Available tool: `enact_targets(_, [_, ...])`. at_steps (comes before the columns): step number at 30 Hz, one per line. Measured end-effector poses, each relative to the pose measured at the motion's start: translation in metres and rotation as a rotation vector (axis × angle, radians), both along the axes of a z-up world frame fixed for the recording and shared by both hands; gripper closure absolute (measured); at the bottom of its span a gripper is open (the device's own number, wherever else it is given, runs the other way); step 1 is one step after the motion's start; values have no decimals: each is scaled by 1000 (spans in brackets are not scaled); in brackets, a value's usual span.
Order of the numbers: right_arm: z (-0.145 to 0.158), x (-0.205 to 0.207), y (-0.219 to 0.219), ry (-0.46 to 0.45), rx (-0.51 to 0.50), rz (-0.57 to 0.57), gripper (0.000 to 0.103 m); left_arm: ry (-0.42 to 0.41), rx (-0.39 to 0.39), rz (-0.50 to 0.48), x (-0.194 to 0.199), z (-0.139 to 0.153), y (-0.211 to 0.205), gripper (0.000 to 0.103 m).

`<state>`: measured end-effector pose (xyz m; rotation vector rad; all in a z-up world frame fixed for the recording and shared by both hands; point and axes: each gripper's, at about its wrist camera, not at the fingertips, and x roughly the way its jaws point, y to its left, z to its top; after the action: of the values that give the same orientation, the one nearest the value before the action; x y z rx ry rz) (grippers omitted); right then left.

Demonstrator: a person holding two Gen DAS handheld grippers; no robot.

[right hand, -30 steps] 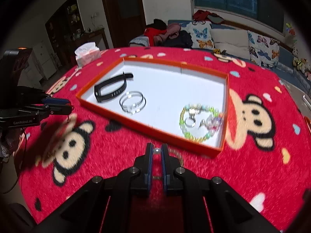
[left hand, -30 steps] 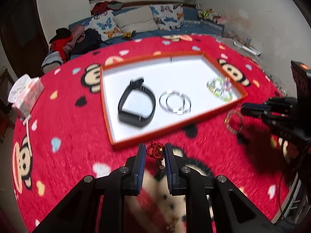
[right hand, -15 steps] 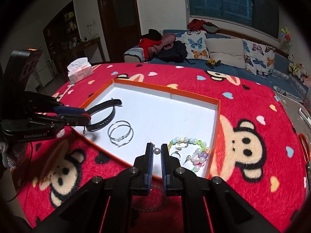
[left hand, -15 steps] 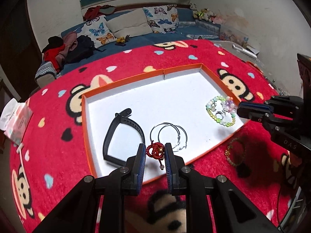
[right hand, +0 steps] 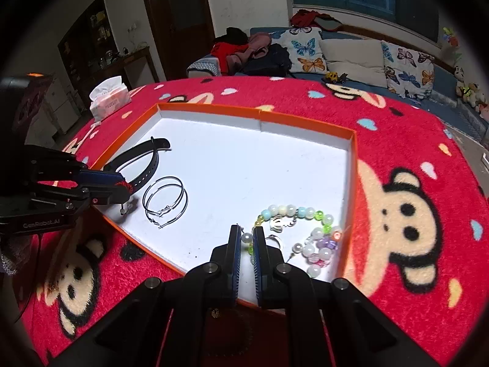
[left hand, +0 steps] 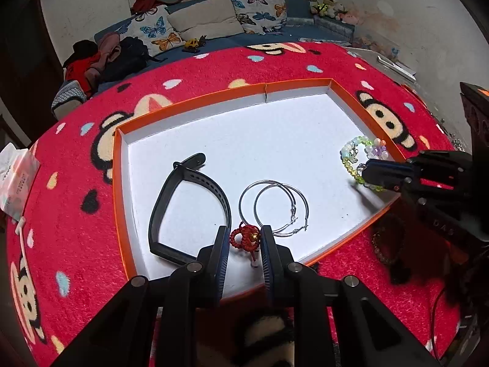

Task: Organize jewelry
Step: 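Grasp the red tassel pendant with the left tool and carry it into the tray, then release the red pendant beside the hoops and withdraw the left tool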

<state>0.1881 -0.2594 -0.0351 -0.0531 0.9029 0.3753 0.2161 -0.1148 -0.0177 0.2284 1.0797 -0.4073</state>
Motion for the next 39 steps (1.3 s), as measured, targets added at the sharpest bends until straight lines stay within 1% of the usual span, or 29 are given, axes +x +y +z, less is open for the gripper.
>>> enact_targets(1, [-1, 0, 1, 6, 3, 2, 93, -2, 2, -1, 0, 0, 0, 77])
enact_targets(2, [-2, 0, 1, 11, 6, 4, 93, -3, 4, -3, 0, 0, 0, 73])
enact_targets(3, [-3, 1, 2, 14, 9, 5, 93, -6, 5, -1, 0, 1, -1, 61])
enact_targets(4, [-3, 1, 2, 18, 12, 6, 93, -11, 9, 3, -1, 2, -1, 56])
enact_targets(5, [-3, 1, 2, 18, 13, 3, 93, -21, 10, 6, -1, 4, -1, 53])
enact_targets(13, [3, -2, -3, 9, 16, -8, 93, -37, 1, 9, -12, 16, 1, 53])
enact_targets(20, [15, -17, -7, -12, -2, -19, 92, -52, -9, 29, -37, 30, 17, 53])
enact_targets(23, [18, -25, -8, -15, -1, -21, 92, -41, -14, 42, -50, 32, 27, 53])
enact_targets(27, [20, -37, -5, -13, -2, -16, 92, -29, -12, 52, -71, 31, 41, 53])
enact_targets(34, [19, -53, 2, -7, 17, -12, 86, 20, -2, 54, -115, 19, 63, 53])
enact_targets(39, [19, -61, 7, -4, 28, -2, 85, 52, -8, 44, -150, 9, 76, 53])
